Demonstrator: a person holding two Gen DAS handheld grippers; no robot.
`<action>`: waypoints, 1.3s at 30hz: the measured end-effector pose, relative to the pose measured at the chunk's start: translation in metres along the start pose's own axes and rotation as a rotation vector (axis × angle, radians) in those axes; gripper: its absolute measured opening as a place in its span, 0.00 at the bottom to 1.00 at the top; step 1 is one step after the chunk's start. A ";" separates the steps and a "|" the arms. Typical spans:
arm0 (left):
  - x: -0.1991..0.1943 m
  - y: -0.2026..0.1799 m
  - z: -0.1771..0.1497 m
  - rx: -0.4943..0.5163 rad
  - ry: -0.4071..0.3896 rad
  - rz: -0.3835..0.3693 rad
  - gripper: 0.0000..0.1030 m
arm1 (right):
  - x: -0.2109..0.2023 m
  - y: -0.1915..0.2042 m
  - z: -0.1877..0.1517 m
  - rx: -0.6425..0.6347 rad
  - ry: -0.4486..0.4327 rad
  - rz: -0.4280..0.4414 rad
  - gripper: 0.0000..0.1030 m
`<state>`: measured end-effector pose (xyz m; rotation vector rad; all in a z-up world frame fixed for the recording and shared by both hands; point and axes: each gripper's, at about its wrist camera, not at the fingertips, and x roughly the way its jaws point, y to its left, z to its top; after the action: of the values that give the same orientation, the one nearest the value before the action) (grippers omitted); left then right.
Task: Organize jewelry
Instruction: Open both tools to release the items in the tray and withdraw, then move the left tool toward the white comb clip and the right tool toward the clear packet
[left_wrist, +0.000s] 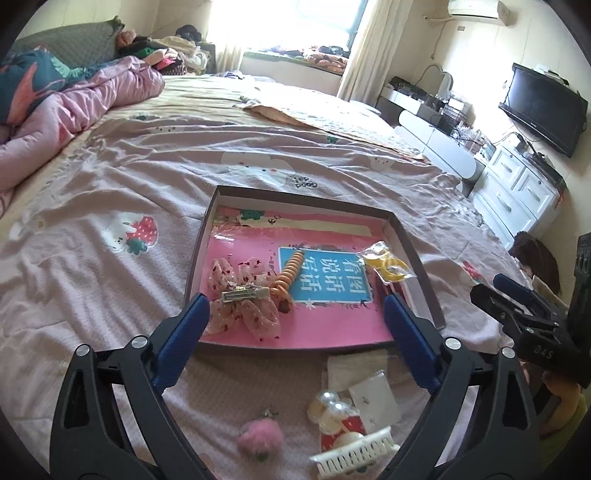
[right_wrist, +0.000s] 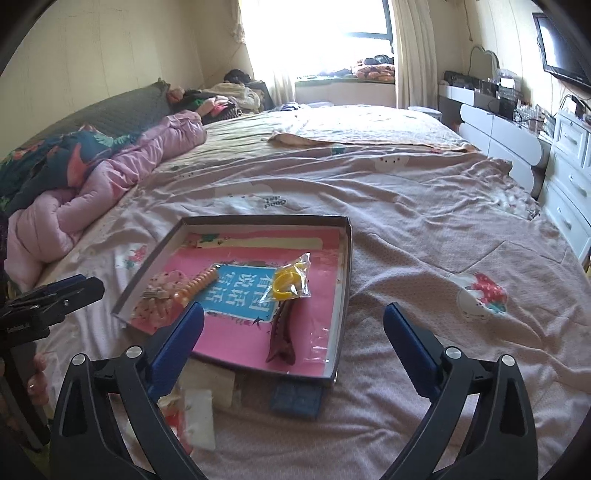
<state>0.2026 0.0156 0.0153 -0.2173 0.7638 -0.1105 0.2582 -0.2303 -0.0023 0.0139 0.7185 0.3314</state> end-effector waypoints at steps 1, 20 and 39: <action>-0.003 -0.002 -0.002 0.004 -0.003 0.000 0.84 | -0.004 0.000 0.000 0.000 -0.002 0.002 0.92; -0.046 -0.005 -0.031 0.023 -0.019 0.032 0.89 | -0.056 0.012 -0.025 -0.034 -0.033 0.046 0.93; -0.069 -0.011 -0.064 0.074 -0.007 0.071 0.89 | -0.078 0.021 -0.060 -0.094 -0.011 0.082 0.93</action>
<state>0.1080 0.0078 0.0196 -0.1198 0.7582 -0.0705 0.1580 -0.2403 0.0053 -0.0440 0.6923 0.4427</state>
